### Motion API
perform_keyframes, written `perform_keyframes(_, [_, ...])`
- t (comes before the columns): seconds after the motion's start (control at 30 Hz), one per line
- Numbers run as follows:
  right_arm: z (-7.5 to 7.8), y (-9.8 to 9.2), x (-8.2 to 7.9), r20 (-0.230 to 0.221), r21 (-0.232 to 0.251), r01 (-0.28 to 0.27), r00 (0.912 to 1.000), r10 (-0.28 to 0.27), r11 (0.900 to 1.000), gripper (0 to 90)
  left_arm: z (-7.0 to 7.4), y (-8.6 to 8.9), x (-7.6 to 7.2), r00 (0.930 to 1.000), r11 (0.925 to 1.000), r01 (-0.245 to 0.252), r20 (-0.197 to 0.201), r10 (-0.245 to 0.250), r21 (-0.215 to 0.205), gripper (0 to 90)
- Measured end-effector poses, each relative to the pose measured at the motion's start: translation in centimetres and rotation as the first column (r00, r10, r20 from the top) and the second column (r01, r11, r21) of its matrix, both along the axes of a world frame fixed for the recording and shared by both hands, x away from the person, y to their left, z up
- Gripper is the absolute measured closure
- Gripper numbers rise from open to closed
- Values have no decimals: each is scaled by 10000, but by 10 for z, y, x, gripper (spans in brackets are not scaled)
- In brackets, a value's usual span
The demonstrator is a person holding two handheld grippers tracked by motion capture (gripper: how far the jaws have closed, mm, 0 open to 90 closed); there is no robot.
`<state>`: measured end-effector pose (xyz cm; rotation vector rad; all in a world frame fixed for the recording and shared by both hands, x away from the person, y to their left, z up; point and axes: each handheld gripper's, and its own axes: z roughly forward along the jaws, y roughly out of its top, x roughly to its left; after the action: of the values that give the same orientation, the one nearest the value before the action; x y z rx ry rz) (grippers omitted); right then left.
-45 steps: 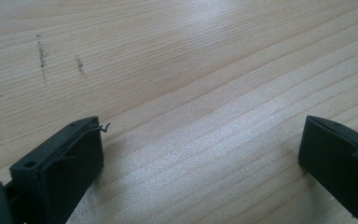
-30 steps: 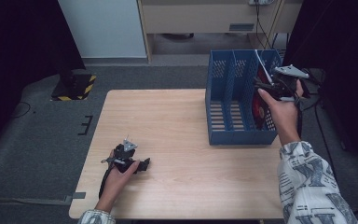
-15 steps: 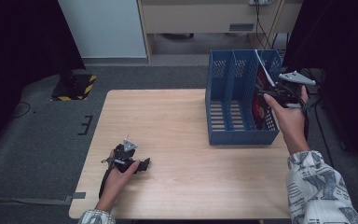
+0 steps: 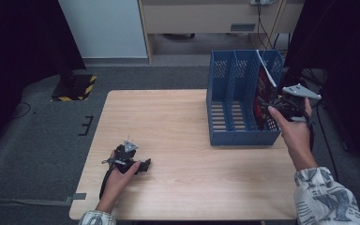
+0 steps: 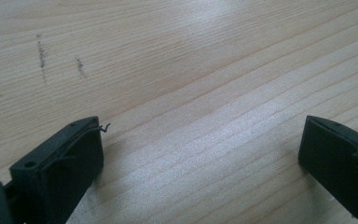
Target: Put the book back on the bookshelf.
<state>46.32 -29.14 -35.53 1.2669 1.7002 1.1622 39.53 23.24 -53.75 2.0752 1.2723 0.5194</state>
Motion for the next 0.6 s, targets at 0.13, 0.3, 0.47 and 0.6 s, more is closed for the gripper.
perform_keyframes(0.13, [-5, -2, -8, -63, 110, -107, 9999, 107, 9999, 42, 0, 0, 0, 10000, 10000, 0, -1, 0, -1, 0])
perform_keyframes(0.3, [-11, -2, -15, -159, 155, -206, 9997, 209, 9997, 38, 0, 0, 0, 10000, 10000, -11, 1, 11, -1, 0])
perform_keyframes(0.47, [-16, -1, -23, -237, 189, -325, 9992, 329, 9993, 36, 0, 0, 0, 10000, 10000, -20, 3, 20, -3, 0])
perform_keyframes(0.6, [-18, 3, -29, -276, 435, -523, 9982, 535, 9977, 34, 0, -1, 0, 10000, 10000, -20, 1, 20, -2, 0])
